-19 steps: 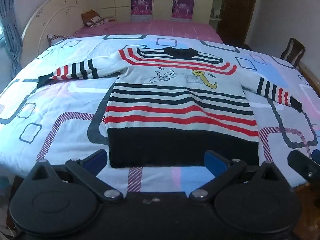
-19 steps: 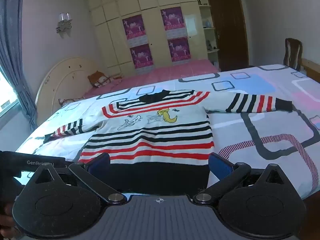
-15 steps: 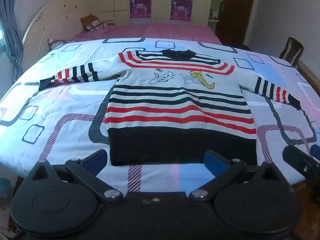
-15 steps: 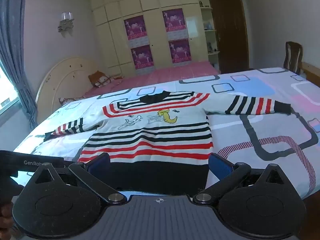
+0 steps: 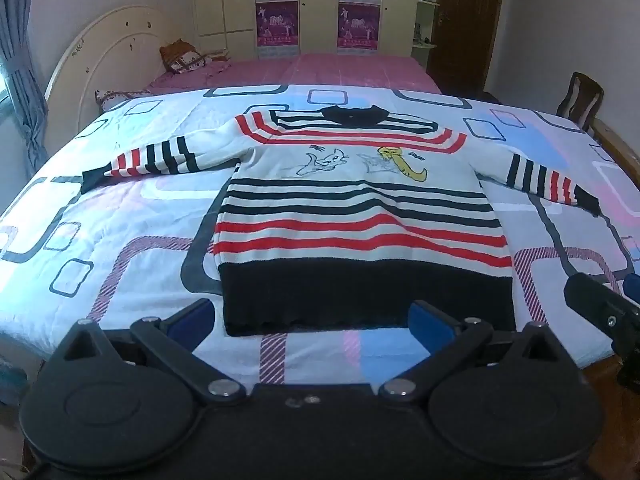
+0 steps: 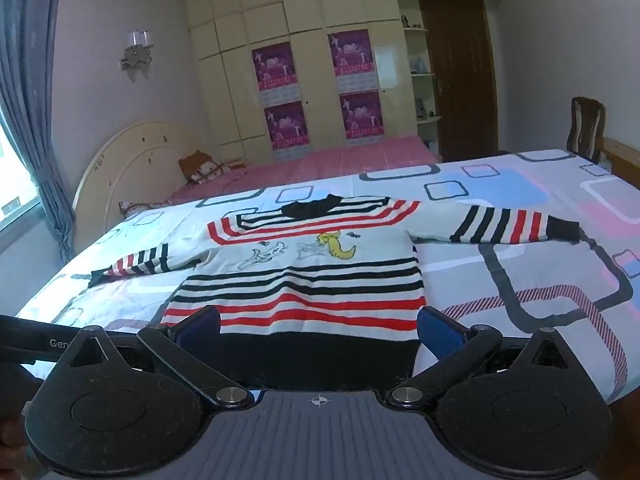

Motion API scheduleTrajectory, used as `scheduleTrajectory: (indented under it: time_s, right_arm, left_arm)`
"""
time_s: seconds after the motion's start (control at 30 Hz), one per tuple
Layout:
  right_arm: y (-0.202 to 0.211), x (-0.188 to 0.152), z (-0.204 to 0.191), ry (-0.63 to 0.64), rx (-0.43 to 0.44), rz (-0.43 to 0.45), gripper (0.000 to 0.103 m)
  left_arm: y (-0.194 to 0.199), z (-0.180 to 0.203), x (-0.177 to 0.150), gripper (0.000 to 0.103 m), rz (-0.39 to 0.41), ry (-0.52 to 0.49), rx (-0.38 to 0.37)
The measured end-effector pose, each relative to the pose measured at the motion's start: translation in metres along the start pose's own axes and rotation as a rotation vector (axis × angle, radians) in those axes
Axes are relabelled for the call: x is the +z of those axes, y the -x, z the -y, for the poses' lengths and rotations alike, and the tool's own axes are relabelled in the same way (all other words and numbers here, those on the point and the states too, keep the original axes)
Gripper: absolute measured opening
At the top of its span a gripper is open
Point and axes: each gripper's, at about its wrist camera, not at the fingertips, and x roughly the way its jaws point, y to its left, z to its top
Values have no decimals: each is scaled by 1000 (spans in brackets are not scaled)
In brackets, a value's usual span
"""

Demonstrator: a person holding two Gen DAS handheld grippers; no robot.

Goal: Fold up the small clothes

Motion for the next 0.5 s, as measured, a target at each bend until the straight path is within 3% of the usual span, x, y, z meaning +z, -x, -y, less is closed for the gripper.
scheduleTrajectory:
  time_s: [0.23,0.5]
  right_arm:
    - [-2,3,1,-3,-4,5,103]
    - [-5,6,5,-8,-6,12,103]
  left_arm:
    - [29,5,15,103,-16,17,2]
    - [27,3,18,103,-23,19,2]
